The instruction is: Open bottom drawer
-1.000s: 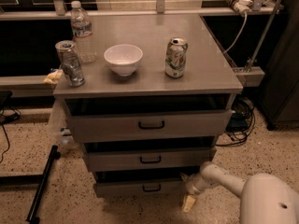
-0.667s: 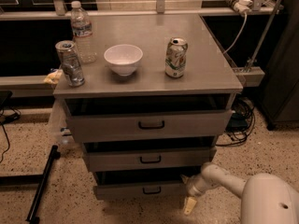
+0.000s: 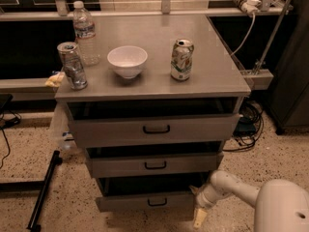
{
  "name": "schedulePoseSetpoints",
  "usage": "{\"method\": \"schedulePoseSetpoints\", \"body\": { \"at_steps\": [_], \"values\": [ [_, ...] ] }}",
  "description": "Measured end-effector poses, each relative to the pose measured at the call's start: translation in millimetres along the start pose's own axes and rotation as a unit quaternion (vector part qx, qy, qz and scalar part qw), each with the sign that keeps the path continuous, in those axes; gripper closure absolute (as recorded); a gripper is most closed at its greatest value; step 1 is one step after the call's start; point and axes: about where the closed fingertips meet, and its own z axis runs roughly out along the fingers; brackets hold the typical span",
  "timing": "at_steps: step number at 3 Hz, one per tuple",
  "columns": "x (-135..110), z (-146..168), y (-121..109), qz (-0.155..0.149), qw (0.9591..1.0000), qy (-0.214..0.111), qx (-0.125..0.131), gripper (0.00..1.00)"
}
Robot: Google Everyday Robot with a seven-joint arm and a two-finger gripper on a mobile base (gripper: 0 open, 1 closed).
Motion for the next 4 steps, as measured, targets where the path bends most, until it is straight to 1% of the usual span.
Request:
{"method": "schedulePoseSetpoints", "body": {
  "at_steps": [1, 2, 3, 4],
  "values": [
    [5.8, -7.1, 27.4, 0.025, 0.9994, 0.006, -0.025, 0.0],
    [8.6, -14.0, 55.9, 0.049, 0.9974, 0.008, -0.052, 0.0],
    [10.9, -22.5, 90.6, 0.077, 0.9928, 0.015, -0.09, 0.0],
    [10.9, -22.5, 90.6, 0.077, 0.9928, 0.015, -0.09, 0.0]
  ]
}}
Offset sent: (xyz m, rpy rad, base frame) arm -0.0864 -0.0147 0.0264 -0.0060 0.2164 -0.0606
